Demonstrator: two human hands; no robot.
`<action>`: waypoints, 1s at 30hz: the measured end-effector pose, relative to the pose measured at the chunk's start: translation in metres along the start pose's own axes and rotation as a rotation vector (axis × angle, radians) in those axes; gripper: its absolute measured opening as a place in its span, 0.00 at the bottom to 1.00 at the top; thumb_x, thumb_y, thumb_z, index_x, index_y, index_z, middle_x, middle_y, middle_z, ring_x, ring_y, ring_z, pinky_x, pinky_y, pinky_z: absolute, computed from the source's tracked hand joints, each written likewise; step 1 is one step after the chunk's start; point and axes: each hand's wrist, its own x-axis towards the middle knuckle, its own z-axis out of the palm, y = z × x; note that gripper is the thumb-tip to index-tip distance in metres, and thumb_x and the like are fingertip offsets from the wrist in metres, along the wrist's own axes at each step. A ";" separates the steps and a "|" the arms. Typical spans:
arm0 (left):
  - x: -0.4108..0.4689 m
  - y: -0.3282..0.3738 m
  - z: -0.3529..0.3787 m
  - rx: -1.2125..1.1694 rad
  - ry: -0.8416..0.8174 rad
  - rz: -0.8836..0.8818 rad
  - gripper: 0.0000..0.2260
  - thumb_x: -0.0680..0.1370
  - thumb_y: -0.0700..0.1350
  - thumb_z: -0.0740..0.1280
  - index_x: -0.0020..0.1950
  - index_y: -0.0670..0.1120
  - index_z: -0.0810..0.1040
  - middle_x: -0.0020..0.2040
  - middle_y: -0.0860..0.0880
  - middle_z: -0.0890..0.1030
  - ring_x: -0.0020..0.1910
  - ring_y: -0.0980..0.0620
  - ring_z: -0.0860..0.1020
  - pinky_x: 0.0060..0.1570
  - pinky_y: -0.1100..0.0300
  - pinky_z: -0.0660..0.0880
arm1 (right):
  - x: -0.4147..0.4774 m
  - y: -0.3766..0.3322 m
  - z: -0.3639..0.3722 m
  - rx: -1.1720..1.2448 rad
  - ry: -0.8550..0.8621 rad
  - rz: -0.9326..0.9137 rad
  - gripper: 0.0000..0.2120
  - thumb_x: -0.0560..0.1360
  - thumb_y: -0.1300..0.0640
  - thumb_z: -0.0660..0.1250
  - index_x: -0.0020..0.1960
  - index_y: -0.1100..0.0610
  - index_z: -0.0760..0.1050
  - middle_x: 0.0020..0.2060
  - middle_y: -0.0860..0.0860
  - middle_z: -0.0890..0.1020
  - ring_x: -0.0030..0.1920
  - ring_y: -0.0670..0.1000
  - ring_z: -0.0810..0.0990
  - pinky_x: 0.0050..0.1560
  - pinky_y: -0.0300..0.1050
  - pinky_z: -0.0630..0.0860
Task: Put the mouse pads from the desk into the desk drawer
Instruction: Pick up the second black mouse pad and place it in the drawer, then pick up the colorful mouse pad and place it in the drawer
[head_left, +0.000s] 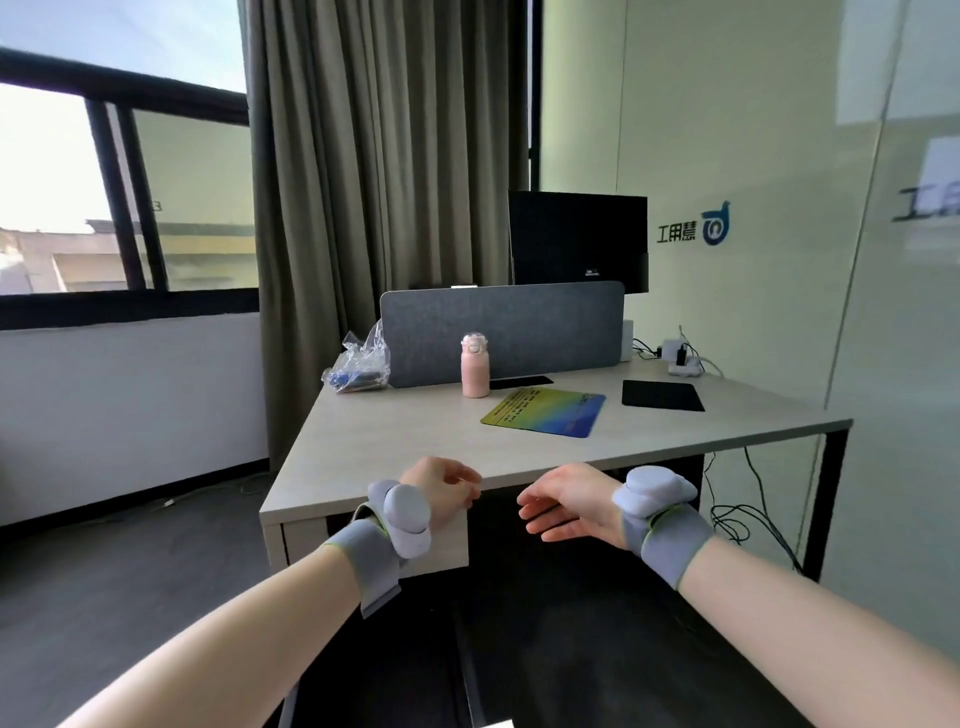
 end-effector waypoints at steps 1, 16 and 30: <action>0.002 0.001 0.002 -0.001 -0.003 -0.002 0.13 0.76 0.38 0.61 0.55 0.43 0.81 0.46 0.46 0.83 0.48 0.49 0.81 0.45 0.61 0.76 | 0.004 0.001 -0.004 0.007 0.019 0.007 0.08 0.77 0.61 0.60 0.51 0.62 0.76 0.40 0.53 0.79 0.38 0.50 0.79 0.41 0.40 0.77; 0.241 -0.012 0.081 0.087 -0.015 -0.127 0.16 0.77 0.37 0.57 0.59 0.43 0.80 0.54 0.44 0.83 0.48 0.48 0.77 0.46 0.61 0.75 | 0.229 0.044 -0.137 0.044 0.396 0.080 0.13 0.73 0.67 0.63 0.31 0.61 0.71 0.29 0.55 0.73 0.27 0.49 0.68 0.26 0.35 0.66; 0.409 -0.063 0.100 0.276 0.133 -0.259 0.23 0.79 0.43 0.59 0.75 0.47 0.62 0.72 0.46 0.70 0.69 0.45 0.70 0.67 0.58 0.67 | 0.379 0.074 -0.175 -0.472 0.655 0.083 0.11 0.75 0.55 0.58 0.35 0.56 0.72 0.39 0.53 0.76 0.42 0.57 0.72 0.42 0.39 0.66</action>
